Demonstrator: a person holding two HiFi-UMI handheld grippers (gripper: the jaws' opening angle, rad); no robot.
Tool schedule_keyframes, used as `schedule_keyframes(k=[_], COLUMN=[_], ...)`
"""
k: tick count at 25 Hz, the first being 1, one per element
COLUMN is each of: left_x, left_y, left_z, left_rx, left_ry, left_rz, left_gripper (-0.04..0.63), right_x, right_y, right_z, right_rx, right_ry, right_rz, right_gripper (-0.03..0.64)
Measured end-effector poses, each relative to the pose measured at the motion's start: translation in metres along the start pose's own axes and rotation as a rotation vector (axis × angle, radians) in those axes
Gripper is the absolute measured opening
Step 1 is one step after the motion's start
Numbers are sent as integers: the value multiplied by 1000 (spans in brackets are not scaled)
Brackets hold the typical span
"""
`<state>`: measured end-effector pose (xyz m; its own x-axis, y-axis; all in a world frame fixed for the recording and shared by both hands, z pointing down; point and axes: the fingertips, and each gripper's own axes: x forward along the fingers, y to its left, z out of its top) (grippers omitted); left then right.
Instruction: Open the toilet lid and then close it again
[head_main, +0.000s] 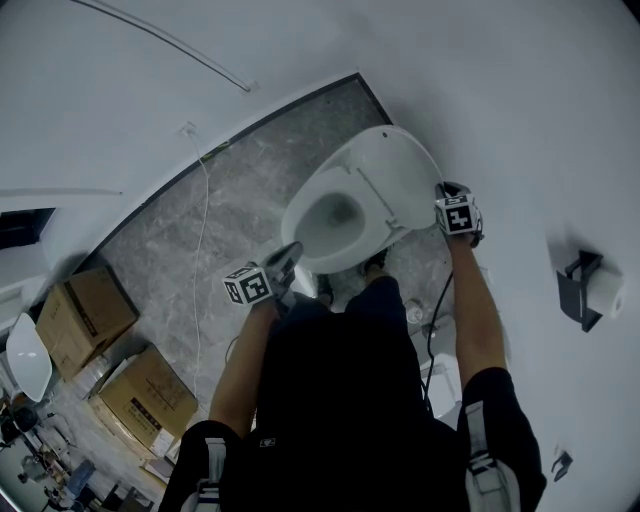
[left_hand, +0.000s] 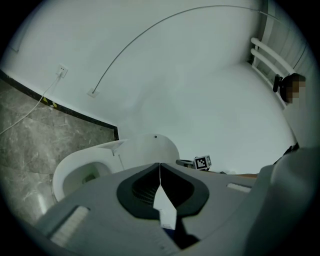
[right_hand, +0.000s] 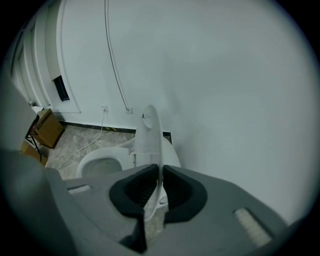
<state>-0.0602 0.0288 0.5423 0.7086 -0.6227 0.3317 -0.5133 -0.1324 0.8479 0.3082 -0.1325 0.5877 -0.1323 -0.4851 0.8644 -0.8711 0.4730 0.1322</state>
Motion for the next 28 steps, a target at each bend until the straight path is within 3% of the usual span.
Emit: schedule_keyframes(k=[28], left_x=[-6], left_y=[5], left_z=[-6], left_rx=[-8], left_ry=[10], left_rz=[-5], left_gripper=[12], right_x=[-5], right_y=[14], right_z=[-5], right_rx=[12], right_ry=[-34], right_rz=[-8], right_gripper=[34])
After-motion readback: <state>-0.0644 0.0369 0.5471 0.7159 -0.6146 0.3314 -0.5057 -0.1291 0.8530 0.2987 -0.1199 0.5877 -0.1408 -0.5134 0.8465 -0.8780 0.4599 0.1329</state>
